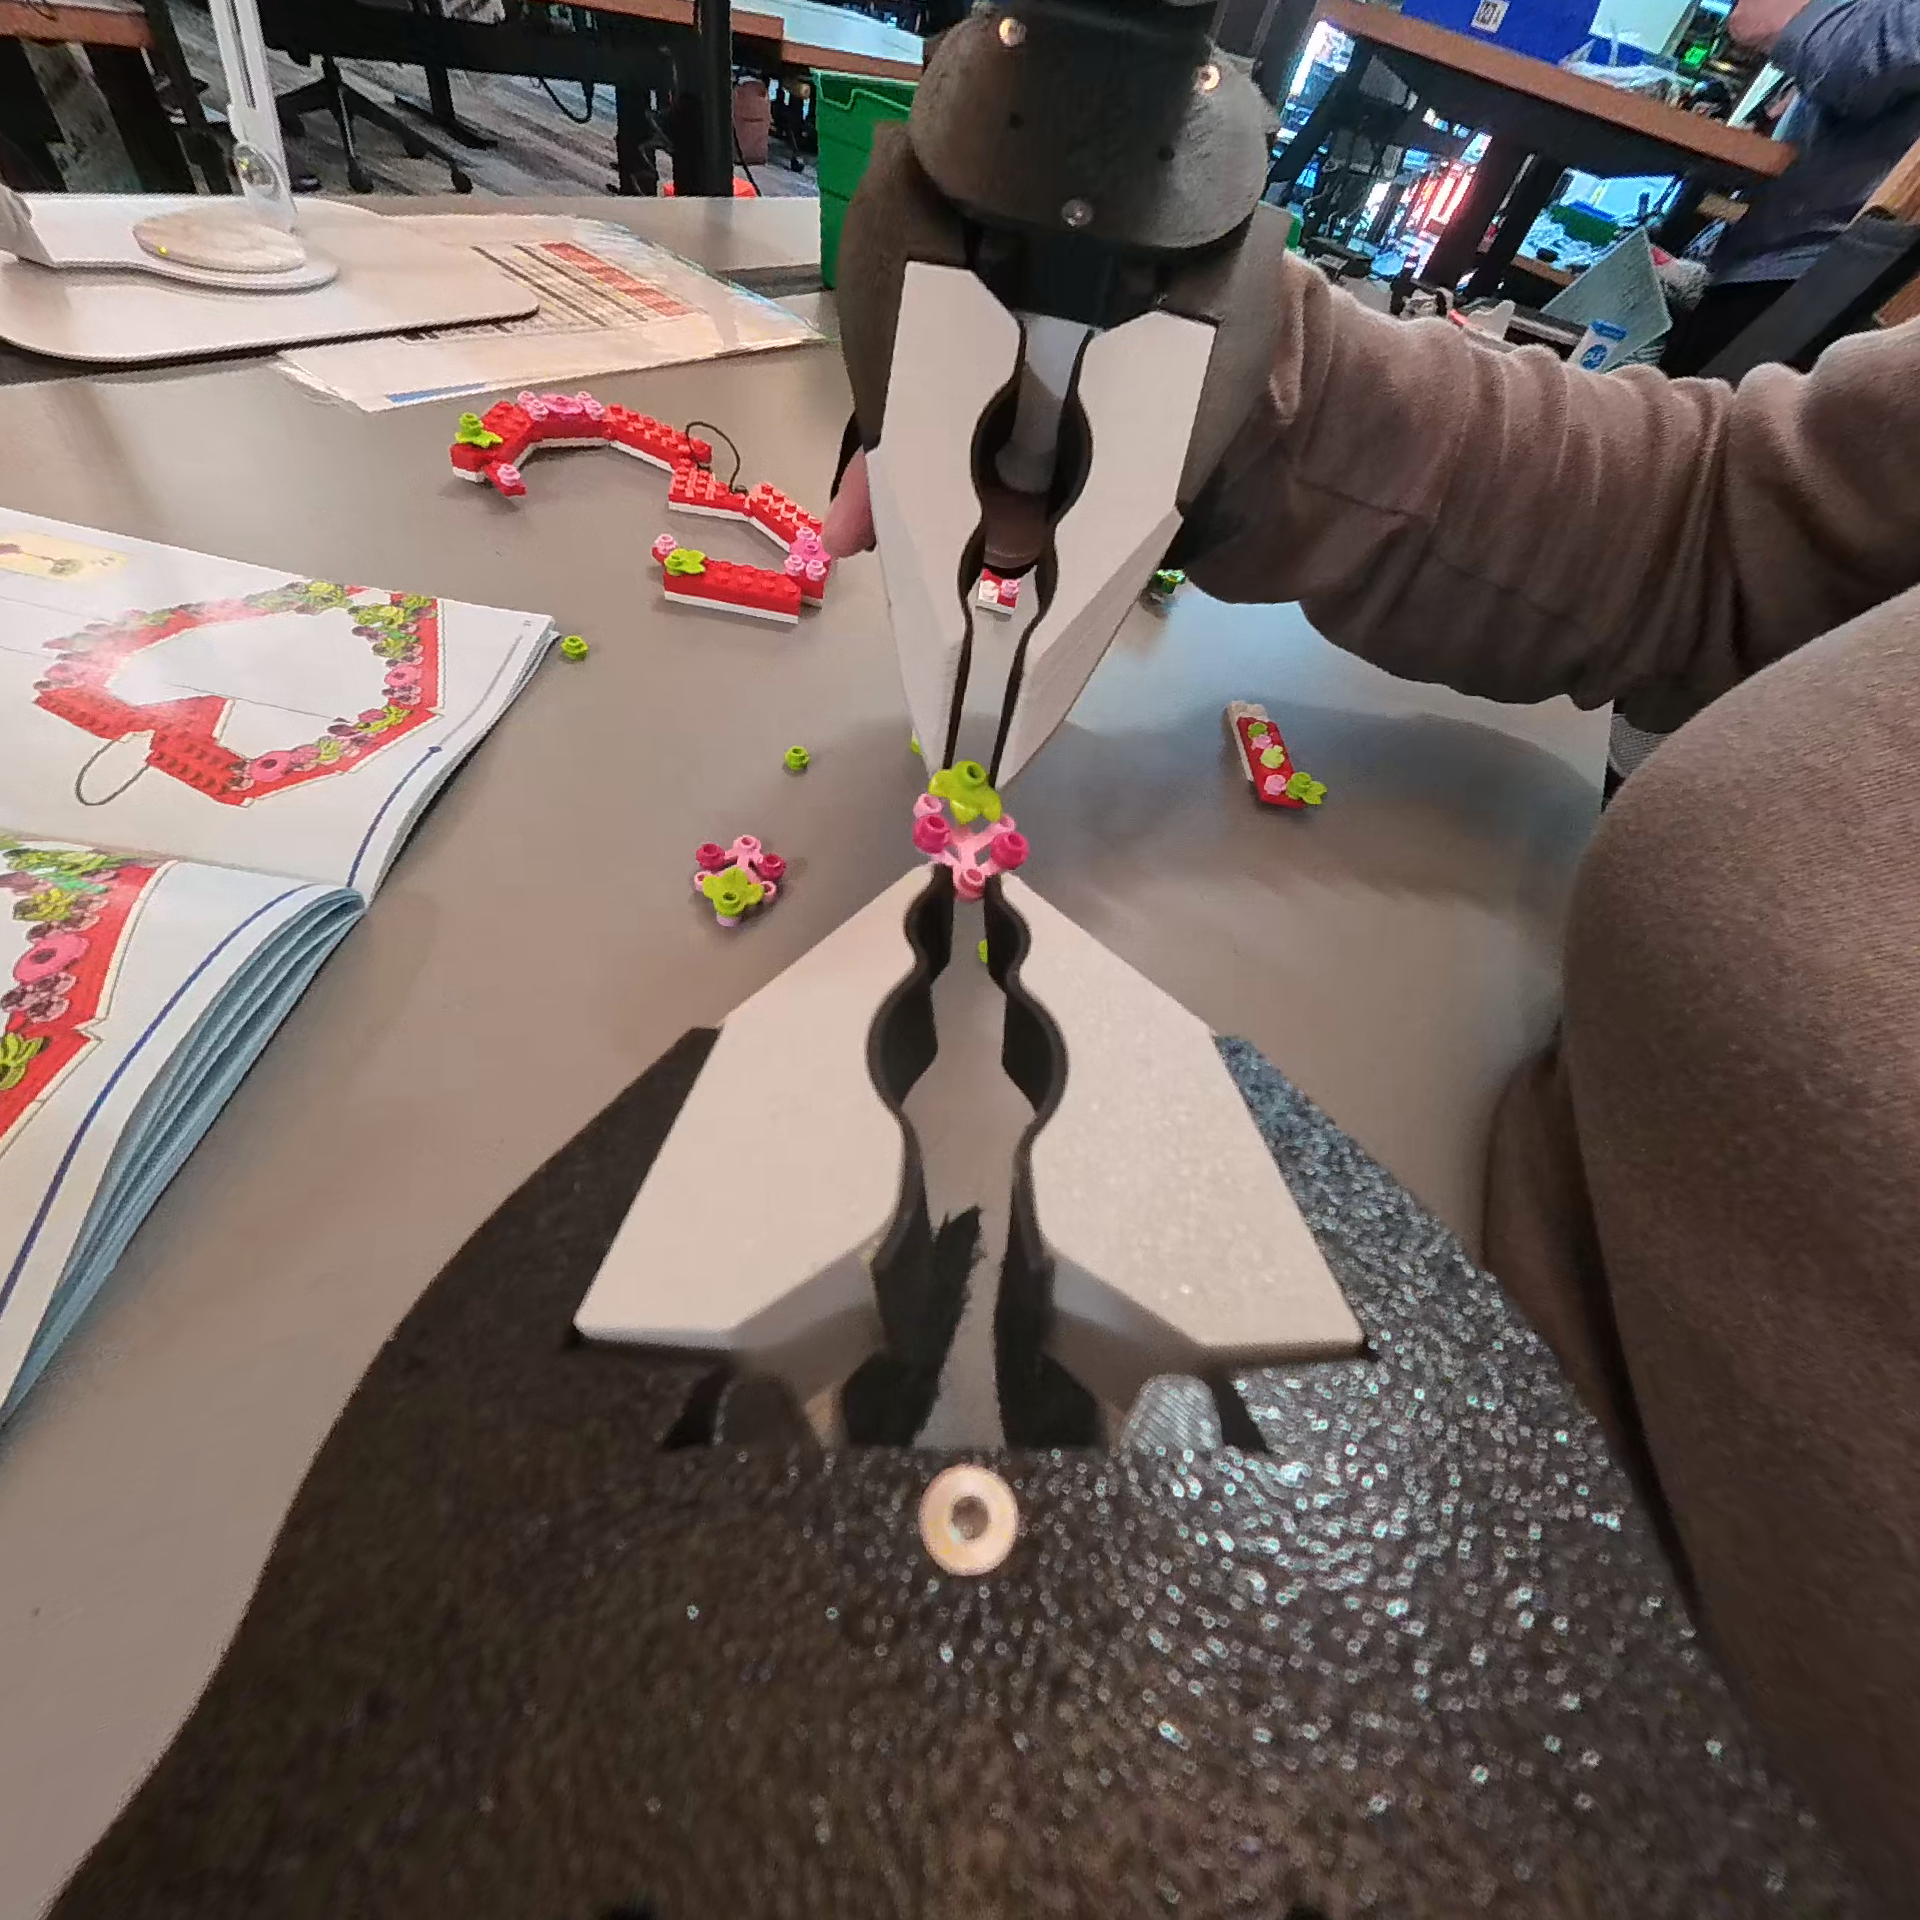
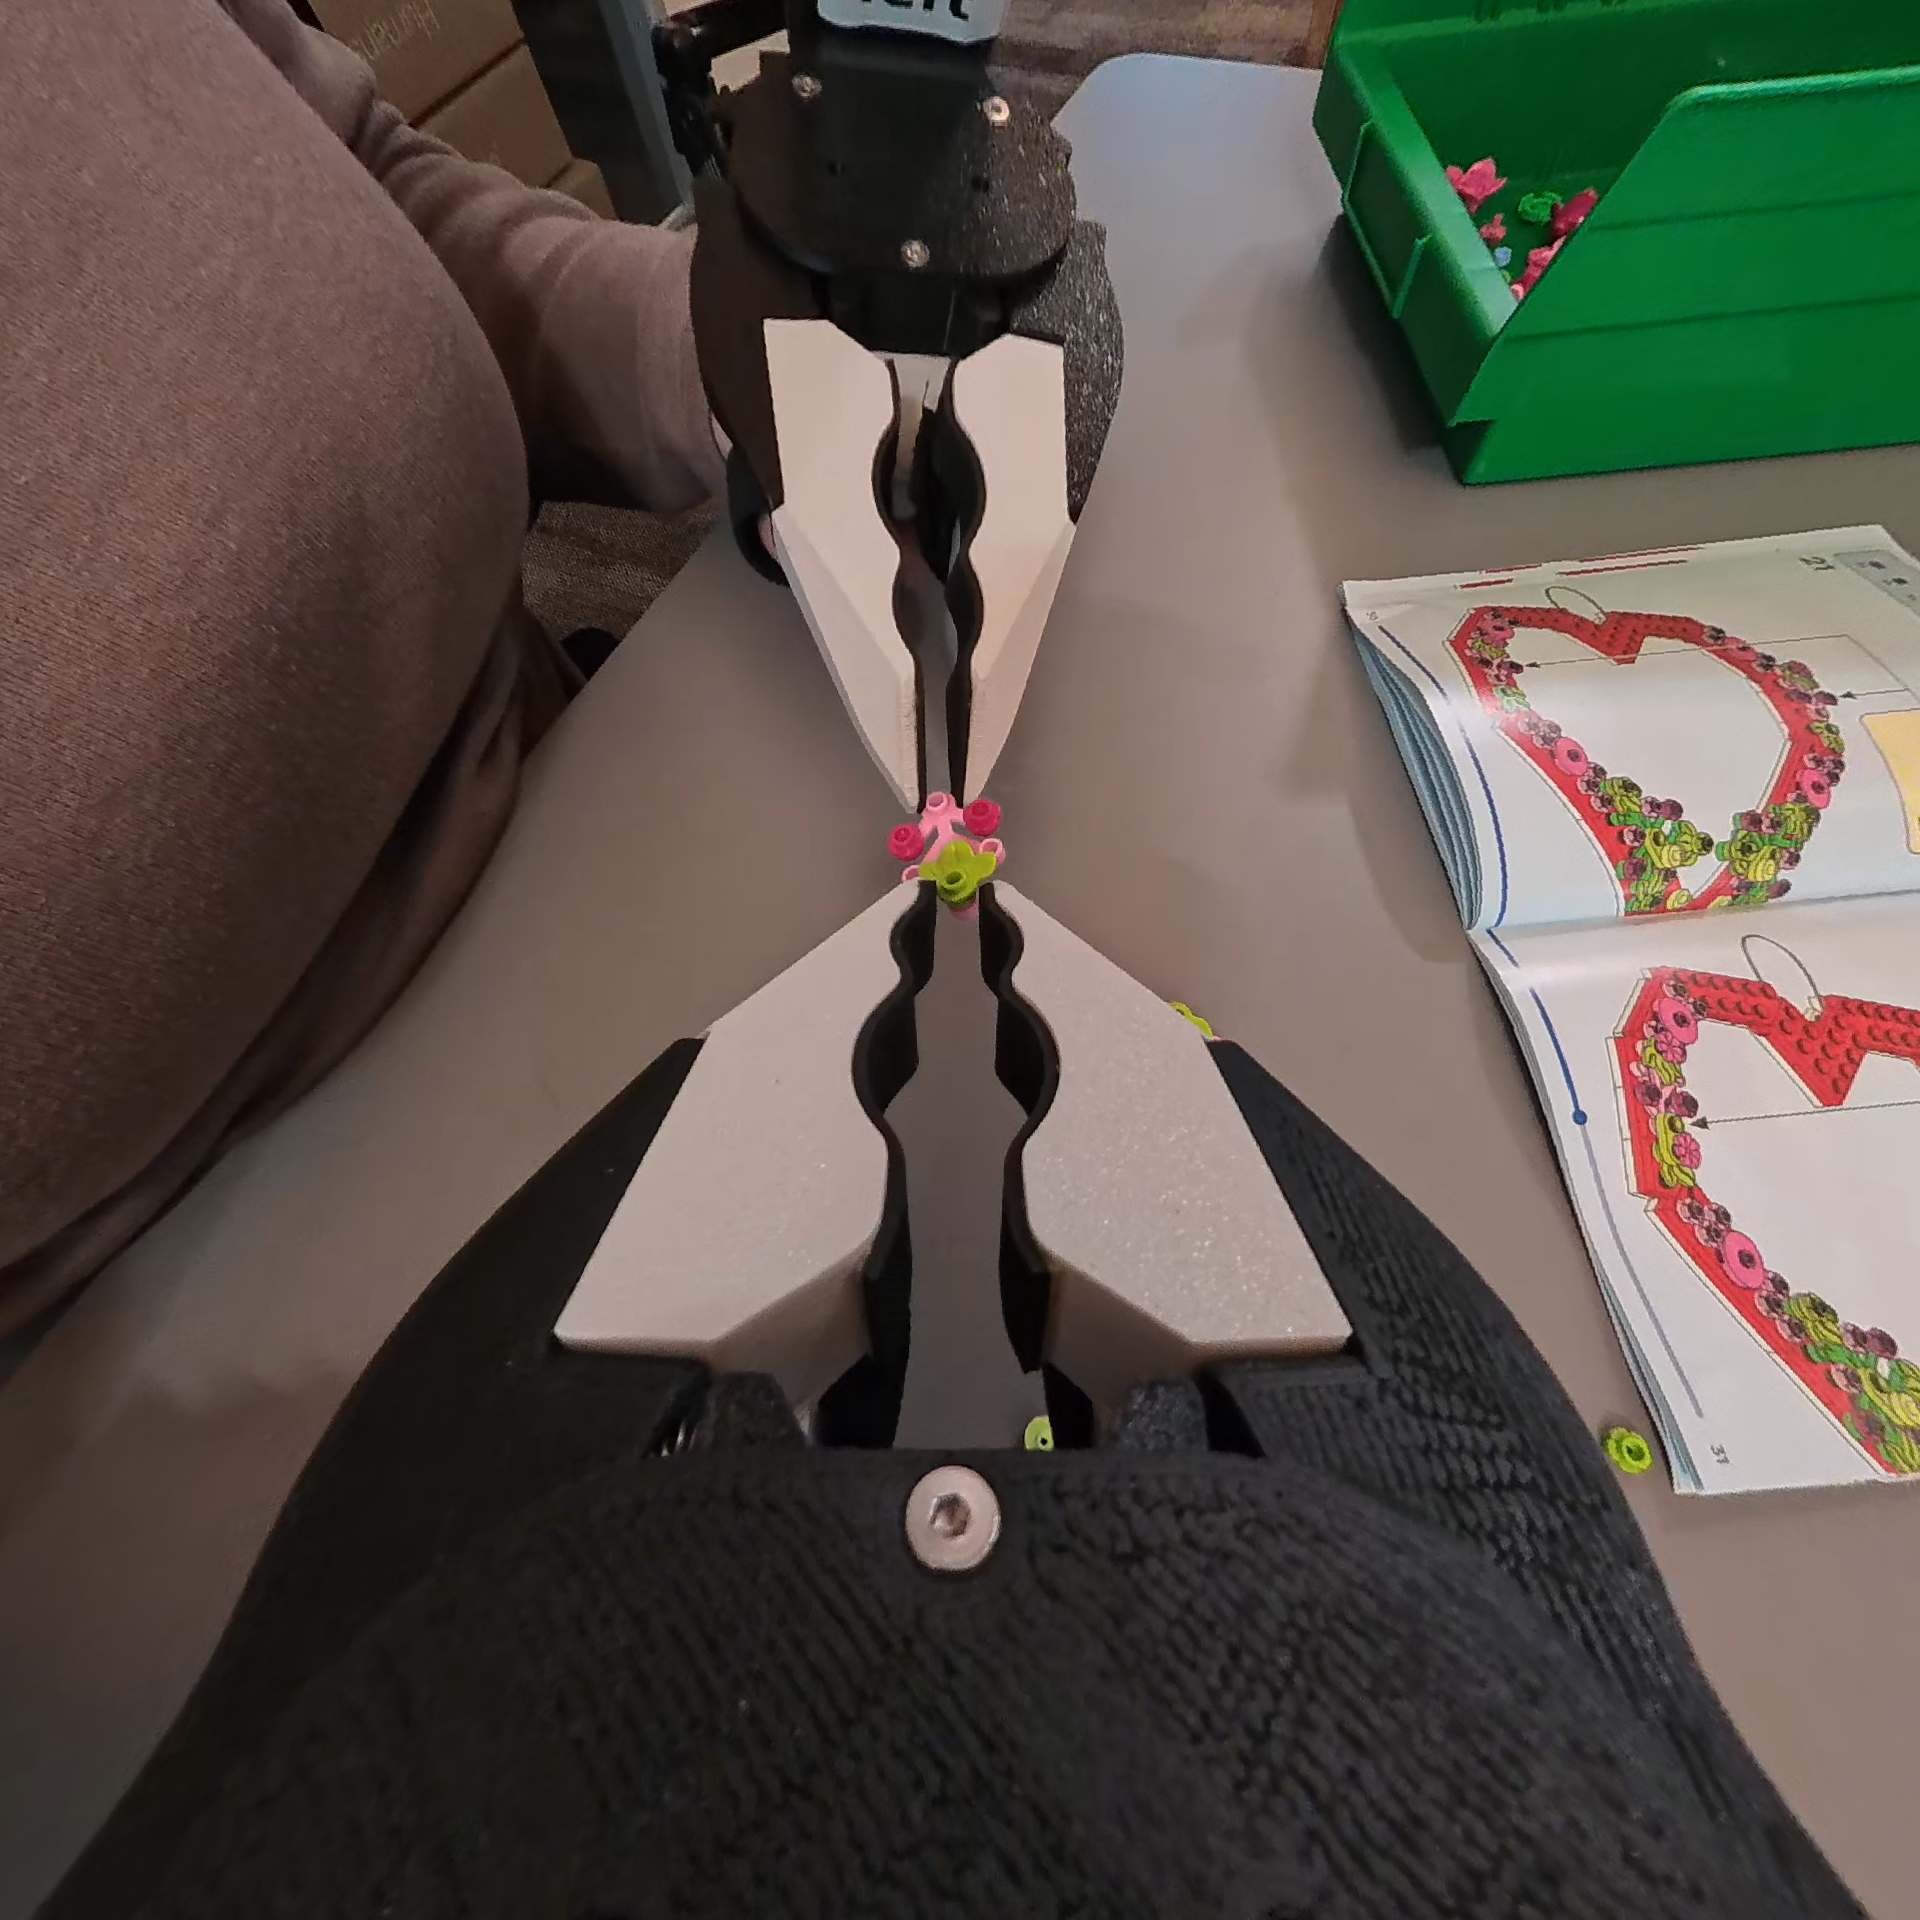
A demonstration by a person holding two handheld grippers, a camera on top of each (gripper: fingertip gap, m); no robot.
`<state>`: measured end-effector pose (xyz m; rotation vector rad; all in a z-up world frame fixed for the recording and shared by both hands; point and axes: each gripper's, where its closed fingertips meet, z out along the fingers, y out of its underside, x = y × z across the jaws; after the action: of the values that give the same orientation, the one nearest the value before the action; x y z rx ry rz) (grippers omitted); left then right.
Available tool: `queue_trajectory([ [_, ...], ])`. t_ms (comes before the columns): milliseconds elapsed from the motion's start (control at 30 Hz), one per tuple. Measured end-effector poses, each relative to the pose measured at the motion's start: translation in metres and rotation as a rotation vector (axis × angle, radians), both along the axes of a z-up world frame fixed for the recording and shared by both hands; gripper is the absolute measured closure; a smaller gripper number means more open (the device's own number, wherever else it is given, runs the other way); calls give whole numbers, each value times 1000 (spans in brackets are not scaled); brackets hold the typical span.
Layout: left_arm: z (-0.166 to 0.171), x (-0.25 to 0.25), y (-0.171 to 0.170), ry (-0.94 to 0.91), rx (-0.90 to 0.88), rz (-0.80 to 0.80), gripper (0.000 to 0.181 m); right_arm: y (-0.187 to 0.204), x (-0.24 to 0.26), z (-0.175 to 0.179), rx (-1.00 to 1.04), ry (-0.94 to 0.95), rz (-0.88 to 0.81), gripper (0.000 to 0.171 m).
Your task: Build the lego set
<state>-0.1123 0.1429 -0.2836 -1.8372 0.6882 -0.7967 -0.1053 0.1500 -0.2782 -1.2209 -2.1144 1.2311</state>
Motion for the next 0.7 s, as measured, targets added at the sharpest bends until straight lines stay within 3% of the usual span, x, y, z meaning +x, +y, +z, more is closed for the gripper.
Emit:
queue_trajectory([
  [700,-1,1,0,-28,-33,-2,177,2,0,1,25,28,-33,159],
])
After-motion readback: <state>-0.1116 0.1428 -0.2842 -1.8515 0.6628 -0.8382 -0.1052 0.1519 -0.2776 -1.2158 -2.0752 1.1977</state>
